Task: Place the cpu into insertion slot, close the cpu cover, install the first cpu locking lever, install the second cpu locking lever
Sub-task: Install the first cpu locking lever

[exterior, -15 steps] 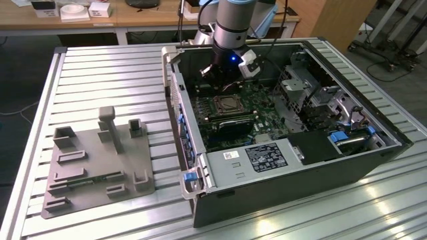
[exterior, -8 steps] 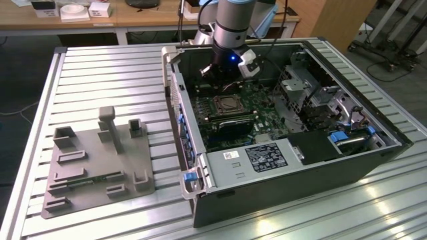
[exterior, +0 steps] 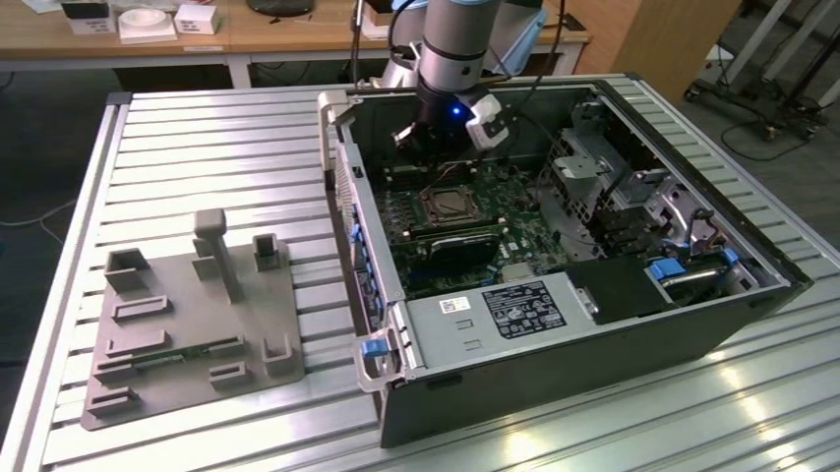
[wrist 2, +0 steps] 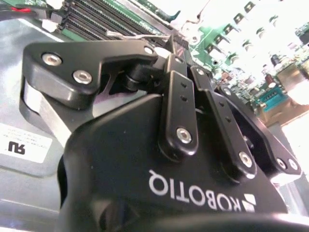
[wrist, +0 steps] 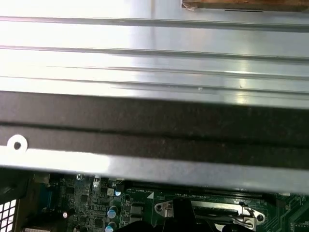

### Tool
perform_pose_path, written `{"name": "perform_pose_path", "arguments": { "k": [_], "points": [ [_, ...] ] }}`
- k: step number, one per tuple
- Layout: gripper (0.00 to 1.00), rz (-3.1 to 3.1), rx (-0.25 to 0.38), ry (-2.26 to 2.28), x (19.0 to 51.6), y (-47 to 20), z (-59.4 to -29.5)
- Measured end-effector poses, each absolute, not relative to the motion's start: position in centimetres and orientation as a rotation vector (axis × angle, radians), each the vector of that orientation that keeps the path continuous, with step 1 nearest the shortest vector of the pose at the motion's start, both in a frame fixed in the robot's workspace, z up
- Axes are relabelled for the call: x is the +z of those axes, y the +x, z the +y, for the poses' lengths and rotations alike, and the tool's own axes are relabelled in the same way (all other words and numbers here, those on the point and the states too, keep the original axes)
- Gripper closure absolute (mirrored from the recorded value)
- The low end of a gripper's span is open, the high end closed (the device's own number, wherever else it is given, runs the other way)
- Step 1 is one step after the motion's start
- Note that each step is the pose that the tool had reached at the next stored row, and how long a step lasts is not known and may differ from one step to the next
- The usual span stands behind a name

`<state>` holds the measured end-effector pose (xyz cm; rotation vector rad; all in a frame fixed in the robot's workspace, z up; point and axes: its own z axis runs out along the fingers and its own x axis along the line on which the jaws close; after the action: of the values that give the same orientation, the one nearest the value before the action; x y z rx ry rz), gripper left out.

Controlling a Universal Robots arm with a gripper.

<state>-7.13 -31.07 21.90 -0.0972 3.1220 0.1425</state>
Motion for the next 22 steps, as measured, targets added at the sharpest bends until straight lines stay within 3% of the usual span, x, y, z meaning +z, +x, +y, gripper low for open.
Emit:
{"name": "perform_pose_path", "arguments": {
  "k": [22],
  "points": [
    [0.89,3.122,0.143,-0.097,21.4,-5.6,-30.8]
  ]
}}
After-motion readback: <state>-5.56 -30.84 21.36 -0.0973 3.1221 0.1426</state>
